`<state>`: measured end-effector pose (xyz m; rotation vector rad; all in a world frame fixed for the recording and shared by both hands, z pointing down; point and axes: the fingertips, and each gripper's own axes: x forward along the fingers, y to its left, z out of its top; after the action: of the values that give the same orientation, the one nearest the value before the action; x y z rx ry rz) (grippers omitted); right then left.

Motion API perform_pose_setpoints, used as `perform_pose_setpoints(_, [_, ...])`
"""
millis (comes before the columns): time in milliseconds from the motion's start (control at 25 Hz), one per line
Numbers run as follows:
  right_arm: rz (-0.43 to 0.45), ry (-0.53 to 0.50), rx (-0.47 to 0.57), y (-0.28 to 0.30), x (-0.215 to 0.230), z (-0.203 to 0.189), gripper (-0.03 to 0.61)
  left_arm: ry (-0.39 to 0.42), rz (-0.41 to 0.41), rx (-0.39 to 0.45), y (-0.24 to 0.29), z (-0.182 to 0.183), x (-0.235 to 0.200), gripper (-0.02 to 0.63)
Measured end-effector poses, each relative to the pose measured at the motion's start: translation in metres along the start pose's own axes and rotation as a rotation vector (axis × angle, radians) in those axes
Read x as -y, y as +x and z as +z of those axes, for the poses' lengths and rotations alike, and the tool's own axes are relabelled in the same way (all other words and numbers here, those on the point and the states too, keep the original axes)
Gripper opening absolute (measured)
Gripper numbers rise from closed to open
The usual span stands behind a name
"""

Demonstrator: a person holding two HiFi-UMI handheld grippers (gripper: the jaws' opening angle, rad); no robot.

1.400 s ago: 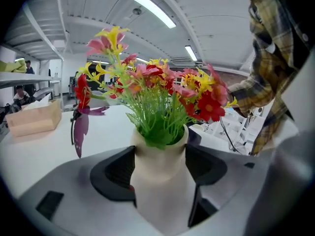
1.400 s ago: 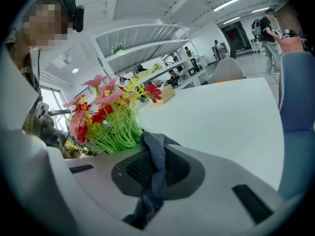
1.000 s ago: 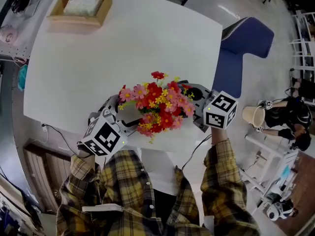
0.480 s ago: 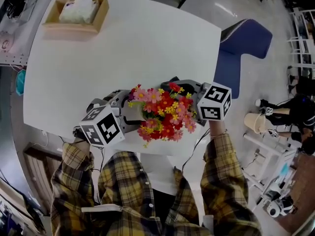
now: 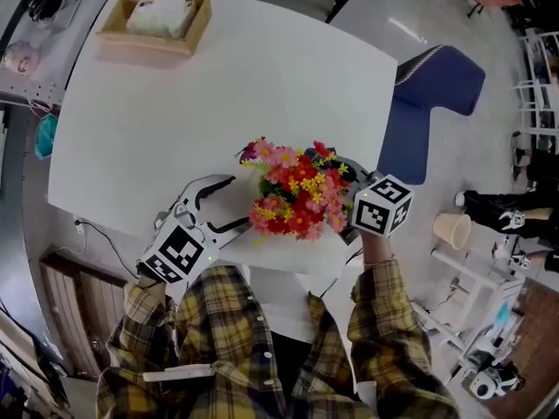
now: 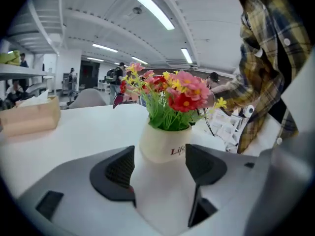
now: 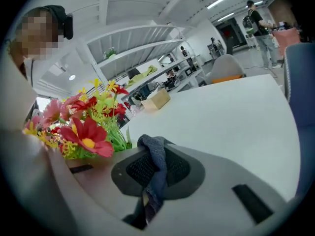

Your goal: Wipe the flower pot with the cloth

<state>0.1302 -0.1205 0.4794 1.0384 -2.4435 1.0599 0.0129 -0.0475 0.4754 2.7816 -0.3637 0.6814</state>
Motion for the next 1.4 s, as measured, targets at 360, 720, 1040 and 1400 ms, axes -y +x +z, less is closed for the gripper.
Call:
perform_pose_setpoints(360, [-0.155,0.208,0.132,-0.017,-0.023,-0.032,0.017,-0.179,0.164,0.073,-0.012,-0.007,0.048,0.331])
perform_pose_setpoints(720, [-0.086,0.256,0.107,-0.014,-0.063,-0.061,0.017,-0.219,0.269,0.177,-0.016,0.004,0.051,0.354])
perform_pose_setpoints(1040, [-0.055,0.233,0.077,-0.008,-0.083,-0.071,0.017,-0.190,0.375,0.154,-0.012,0.009,0.031,0.393])
perform_pose_setpoints(1400, [-0.054,0.210,0.081,0.003,-0.072,-0.053,0.017,-0.127,0.265,0.127,-0.015,0.008,0.021,0.393])
